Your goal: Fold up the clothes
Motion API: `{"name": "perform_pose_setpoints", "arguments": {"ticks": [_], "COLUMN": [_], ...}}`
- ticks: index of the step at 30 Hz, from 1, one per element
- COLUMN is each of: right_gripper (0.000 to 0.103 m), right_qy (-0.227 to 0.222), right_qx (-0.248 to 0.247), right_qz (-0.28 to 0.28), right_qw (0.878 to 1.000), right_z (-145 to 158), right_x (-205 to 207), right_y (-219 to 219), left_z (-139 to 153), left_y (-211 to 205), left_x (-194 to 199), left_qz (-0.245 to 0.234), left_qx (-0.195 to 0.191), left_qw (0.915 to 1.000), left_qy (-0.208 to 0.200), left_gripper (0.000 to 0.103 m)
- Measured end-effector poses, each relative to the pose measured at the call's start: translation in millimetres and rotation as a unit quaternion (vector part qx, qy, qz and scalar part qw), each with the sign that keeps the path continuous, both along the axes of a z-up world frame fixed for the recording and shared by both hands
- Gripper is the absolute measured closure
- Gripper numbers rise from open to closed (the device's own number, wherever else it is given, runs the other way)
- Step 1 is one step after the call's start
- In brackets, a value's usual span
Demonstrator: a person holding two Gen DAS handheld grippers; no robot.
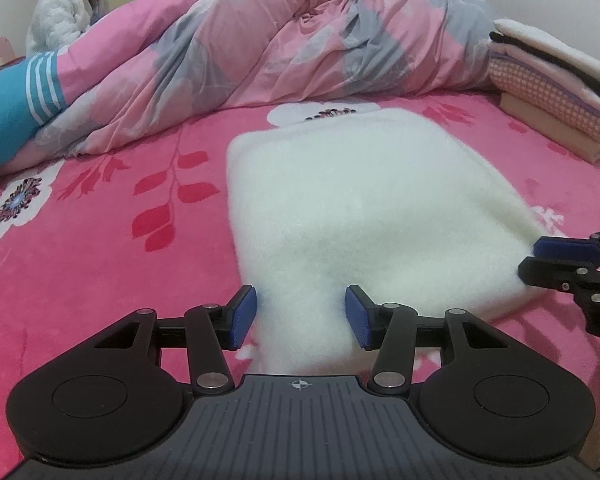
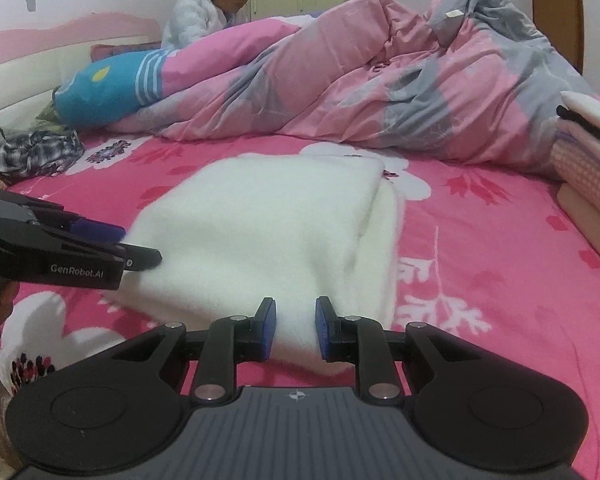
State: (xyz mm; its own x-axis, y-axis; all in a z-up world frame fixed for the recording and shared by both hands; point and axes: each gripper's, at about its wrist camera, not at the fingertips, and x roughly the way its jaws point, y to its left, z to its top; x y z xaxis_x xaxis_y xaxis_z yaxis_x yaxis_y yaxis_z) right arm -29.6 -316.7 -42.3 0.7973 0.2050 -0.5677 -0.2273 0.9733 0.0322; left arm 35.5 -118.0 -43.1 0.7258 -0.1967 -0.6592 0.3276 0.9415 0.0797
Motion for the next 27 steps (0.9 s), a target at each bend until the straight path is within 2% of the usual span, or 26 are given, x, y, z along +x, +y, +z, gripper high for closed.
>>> {"name": "perform_pose_setpoints", "arguments": {"ticks": [4, 8, 11, 13, 15, 16, 23, 27], "right_gripper": [0.081, 0.079, 0.059, 0.055, 0.045, 0.044, 0.041, 0.04], "right_qy": [-0.003, -0.009, -0.012, -0.007, 0.001, 0.004, 0.014, 0.006], "right_qx": [0.026, 0.107, 0.137, 0.16, 0.189, 0.2, 0.228, 0.221], "right_qz": [-0.011, -0.032, -0.062, -0.074, -0.08, -0.083, -0.092, -0.084], "right_qw": [1.0, 0.994, 0.989, 0.984, 0.979, 0.976, 0.969, 0.972], "right_z": [1.9, 7.0, 8.3, 6.3, 2.8, 1.1, -9.3, -8.7], "right_x": [-5.6, -8.2, -7.8, -7.0, -6.2, -5.8, -1.9, -3.2], "right_y": [-9.2, -32.1, -47.4, -57.2, -66.8, -71.0, -80.6, -73.5], "left_z": [0.7, 1.1, 1.4, 1.5, 1.6, 1.6, 1.8, 2.2], "left_y": [-3.3, -5.4, -7.3, -8.4, -9.2, -9.6, -14.4, -15.5], "left_x": [-1.4, -2.3, -3.2, -3.3, -2.8, -2.8, -4.1, -3.8], "left_qz": [0.0, 0.0, -0.001, 0.0, 0.002, 0.003, 0.008, 0.01], "left_qx": [0.011, 0.02, 0.028, 0.032, 0.035, 0.036, 0.049, 0.052], "left_qw": [0.9999, 0.9998, 0.9996, 0.9995, 0.9994, 0.9994, 0.9987, 0.9986], "left_qy": [-0.001, -0.003, -0.005, -0.005, -0.004, -0.004, -0.005, -0.004], "left_gripper": [0.054, 0.054, 0.054, 0.053, 0.053, 0.053, 0.053, 0.052]}}
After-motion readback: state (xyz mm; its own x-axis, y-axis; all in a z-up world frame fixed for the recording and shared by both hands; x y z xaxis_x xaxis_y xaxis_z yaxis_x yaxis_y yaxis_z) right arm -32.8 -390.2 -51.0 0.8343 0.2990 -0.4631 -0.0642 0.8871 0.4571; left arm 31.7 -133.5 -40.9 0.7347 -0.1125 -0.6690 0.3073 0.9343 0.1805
